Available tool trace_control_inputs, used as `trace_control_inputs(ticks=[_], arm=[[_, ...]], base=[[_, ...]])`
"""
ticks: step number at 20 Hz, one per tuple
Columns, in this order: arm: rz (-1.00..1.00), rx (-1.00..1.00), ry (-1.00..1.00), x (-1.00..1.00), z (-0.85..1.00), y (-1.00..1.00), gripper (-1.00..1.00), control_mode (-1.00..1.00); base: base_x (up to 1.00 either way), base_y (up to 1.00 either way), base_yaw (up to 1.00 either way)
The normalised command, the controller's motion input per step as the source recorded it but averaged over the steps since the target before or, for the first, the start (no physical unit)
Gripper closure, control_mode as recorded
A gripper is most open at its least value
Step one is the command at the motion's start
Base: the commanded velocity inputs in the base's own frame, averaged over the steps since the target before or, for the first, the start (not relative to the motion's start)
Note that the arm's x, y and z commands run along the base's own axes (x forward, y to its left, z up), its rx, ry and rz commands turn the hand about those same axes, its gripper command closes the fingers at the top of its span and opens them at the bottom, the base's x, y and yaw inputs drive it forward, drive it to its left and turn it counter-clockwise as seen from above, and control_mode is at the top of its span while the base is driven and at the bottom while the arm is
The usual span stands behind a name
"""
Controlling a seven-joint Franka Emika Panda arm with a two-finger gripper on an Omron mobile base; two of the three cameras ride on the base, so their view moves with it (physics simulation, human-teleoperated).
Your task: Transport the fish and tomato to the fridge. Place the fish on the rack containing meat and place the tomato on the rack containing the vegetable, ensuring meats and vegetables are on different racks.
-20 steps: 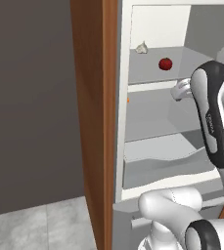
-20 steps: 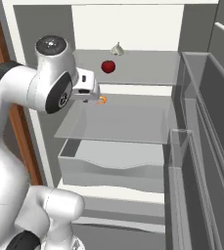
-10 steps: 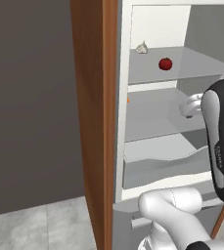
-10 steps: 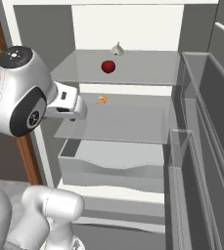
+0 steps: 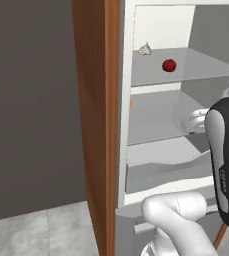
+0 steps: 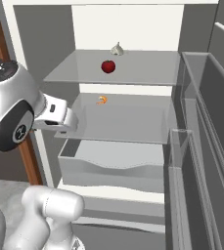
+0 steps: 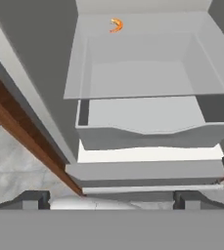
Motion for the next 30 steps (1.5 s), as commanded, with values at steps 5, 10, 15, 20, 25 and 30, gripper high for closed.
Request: trace_control_inputs(ticks=[5, 10, 15, 20, 25, 30], arm=[[0.0, 0.0, 0.03, -0.17, 0.0, 0.22, -1.0, 1.0], [0.0, 0.0, 0.0, 0.0, 0.0, 0.0, -1.0, 1.0], [0.0, 0.0, 0.0, 0.0, 0.0, 0.0, -1.0, 1.0], [0.0, 0.0, 0.0, 0.0, 0.0, 0.0, -1.0, 1.0], [0.0, 0.0, 0.0, 0.0, 0.0, 0.0, -1.0, 1.0], [0.0, 0.0, 0.0, 0.0, 0.0, 0.0, -1.0, 1.0]], base=[[-0.07, 0.29, 0.0], [-0.51, 0.9, 0.0], [-1.0, 0.58, -0.09], [-1.0, 0.85, -0.31], [-0.96, 1.0, -0.45], [-0.95, 0.97, -0.52]])
